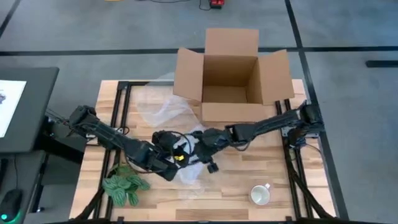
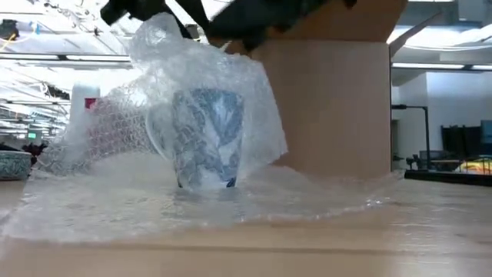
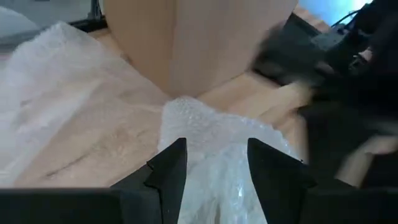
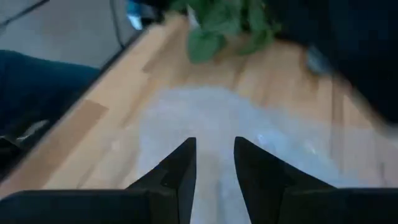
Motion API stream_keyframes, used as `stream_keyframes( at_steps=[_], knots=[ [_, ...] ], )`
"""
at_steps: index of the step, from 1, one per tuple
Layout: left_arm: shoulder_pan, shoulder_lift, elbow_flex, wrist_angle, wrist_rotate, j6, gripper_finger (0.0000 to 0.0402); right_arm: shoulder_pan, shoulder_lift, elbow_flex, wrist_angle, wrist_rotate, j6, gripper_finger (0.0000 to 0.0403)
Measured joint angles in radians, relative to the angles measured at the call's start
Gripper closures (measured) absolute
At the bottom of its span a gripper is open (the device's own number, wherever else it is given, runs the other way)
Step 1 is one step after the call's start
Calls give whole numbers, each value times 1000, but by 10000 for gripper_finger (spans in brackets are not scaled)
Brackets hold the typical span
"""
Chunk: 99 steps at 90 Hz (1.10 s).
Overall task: Wrap mug
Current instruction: Wrap the white blue mug with bubble wrap
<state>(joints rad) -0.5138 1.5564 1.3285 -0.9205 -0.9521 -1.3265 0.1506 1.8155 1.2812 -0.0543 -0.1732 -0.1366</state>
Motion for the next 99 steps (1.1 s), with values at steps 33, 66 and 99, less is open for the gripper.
stream_keyframes(
  at_steps=[33,66,99],
  knots=[
    [-73,9,0,-35,-59,-89,254,-101,210,97,-37,-19,99,306],
    [-110,47,-2,-99,-17,-199,254,-79,151,131,-174,-1,91,306],
    [-167,48,-27,-340,-15,-455,254,-87,56,147,-214,9,83,313]
  ],
)
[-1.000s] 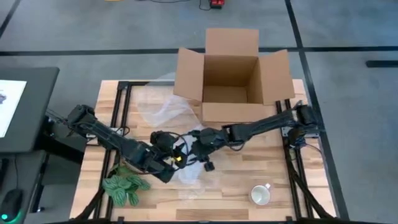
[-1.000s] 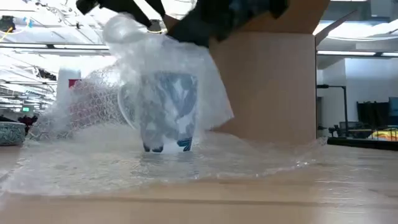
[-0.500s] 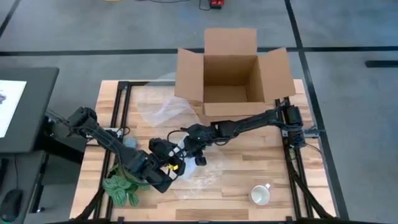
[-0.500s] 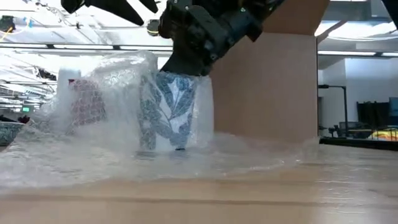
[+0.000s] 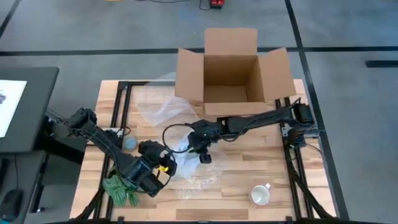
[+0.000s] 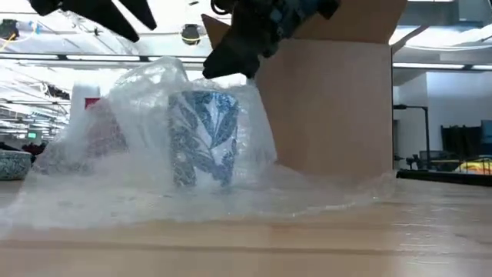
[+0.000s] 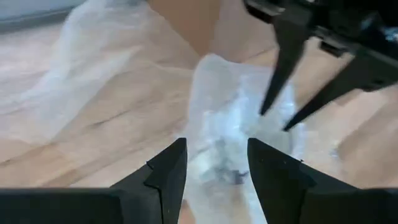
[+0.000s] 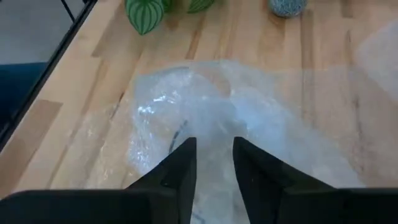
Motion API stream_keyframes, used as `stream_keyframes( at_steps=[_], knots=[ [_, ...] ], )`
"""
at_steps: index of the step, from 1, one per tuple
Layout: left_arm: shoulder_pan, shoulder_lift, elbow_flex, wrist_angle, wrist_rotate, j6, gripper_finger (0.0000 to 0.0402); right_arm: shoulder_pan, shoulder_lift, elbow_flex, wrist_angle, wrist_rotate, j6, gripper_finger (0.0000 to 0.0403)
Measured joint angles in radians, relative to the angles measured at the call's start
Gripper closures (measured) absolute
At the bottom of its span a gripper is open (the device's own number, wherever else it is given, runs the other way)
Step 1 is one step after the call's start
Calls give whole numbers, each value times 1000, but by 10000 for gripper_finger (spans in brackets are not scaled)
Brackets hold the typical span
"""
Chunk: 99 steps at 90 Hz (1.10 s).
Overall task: Wrap mug
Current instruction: Wrap the white blue mug with bubble wrap
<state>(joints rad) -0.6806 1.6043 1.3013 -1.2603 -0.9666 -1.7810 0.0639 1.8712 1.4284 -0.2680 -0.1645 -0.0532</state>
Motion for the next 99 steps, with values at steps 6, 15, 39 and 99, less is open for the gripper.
stream_keyframes(
  at_steps=[6,15,39,99],
  knots=[
    [6,1,-27,1,7,-18,254,-10,19,1,12,-2,-1,325],
    [13,1,-70,49,28,-28,254,-29,73,0,5,-3,-7,350],
    [24,1,-167,292,41,139,254,-49,190,47,-74,-12,-44,398],
    [32,1,-195,384,15,260,254,47,220,349,-560,-9,-218,403]
  ],
)
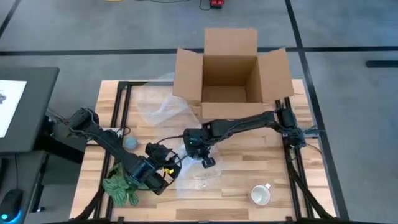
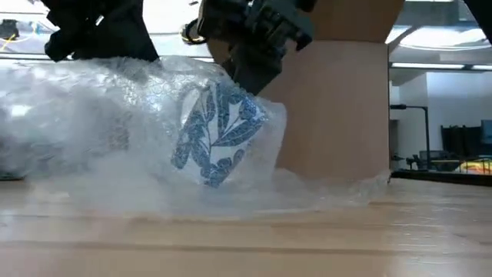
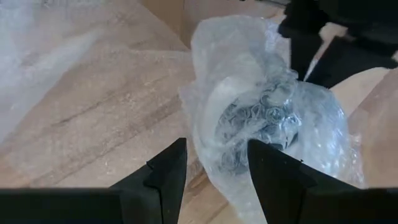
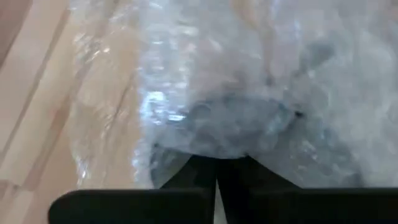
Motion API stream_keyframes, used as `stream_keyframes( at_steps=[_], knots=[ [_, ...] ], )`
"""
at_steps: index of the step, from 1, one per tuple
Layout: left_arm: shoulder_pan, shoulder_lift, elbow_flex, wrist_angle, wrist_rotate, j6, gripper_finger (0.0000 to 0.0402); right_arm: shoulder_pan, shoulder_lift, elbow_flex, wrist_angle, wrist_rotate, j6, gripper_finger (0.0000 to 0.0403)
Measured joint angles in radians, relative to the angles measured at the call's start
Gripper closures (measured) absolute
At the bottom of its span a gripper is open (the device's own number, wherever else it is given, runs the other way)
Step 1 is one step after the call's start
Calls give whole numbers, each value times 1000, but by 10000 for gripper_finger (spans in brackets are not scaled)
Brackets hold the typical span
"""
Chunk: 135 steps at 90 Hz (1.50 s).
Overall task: Wrap mug
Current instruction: Wrap the white blue mug with bubble wrap
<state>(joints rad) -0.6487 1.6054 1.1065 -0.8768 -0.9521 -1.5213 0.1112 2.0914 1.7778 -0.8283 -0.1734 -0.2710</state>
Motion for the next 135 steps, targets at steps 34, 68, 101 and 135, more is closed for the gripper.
stream_keyframes(
  at_steps=[34,68,101,135],
  knots=[
    [-44,0,1,-26,-2,-21,254,27,-3,169,-162,7,-30,403],
    [-53,0,1,-19,-2,-45,254,-10,87,179,-43,21,-29,403],
    [-56,0,1,13,-1,-46,254,-36,201,184,-11,22,-29,403],
    [-82,-1,2,6,93,-141,254,-3,66,234,-87,17,-26,403]
  ],
)
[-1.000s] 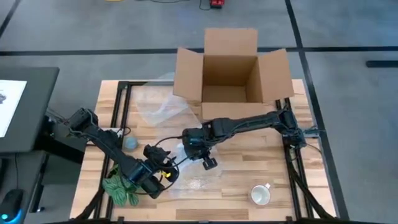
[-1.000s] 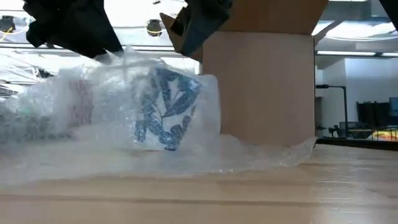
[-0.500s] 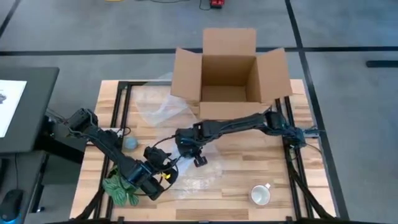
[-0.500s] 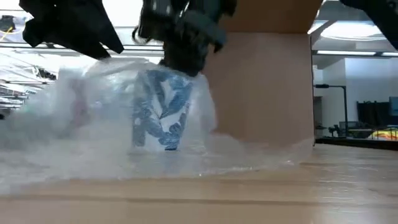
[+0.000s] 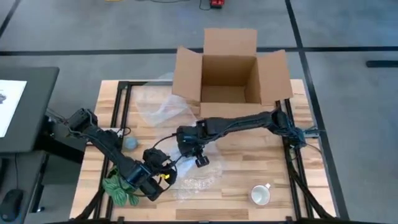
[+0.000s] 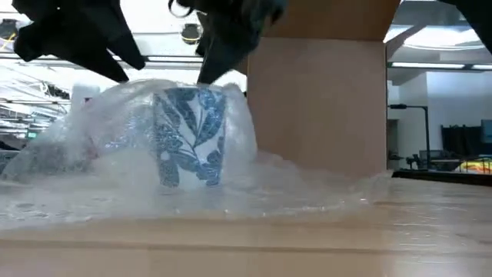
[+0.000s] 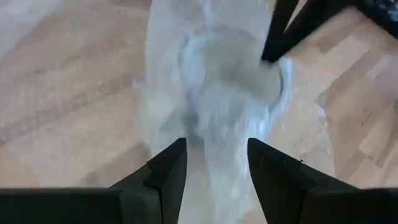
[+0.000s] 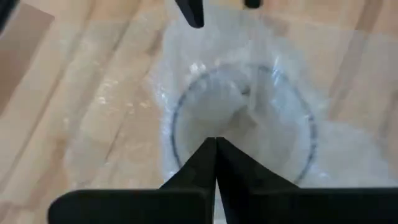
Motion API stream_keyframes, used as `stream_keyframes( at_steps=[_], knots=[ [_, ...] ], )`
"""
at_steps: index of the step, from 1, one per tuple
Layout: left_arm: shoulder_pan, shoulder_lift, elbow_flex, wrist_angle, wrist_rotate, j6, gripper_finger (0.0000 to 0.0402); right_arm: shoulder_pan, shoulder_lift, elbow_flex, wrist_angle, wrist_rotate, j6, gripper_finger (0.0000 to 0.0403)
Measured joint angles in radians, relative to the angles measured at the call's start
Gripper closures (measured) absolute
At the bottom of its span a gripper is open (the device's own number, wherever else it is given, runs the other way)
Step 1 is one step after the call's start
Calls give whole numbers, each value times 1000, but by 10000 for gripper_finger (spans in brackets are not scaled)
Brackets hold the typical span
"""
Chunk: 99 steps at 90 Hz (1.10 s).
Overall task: Wrap mug
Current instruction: Wrap the white blue mug with bubble wrap
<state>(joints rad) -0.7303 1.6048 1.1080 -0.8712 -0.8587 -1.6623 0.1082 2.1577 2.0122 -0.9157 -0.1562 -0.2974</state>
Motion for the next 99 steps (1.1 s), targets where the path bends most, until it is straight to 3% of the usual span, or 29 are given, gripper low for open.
stream_keyframes(
  at_steps=[28,66,99],
  knots=[
    [-30,0,0,53,3,-2,254,15,9,3,164,-3,19,403],
    [-43,0,0,71,-3,9,254,-27,166,2,138,-3,23,403],
    [-43,0,0,70,-9,11,254,-16,108,-3,82,1,4,403]
  ],
)
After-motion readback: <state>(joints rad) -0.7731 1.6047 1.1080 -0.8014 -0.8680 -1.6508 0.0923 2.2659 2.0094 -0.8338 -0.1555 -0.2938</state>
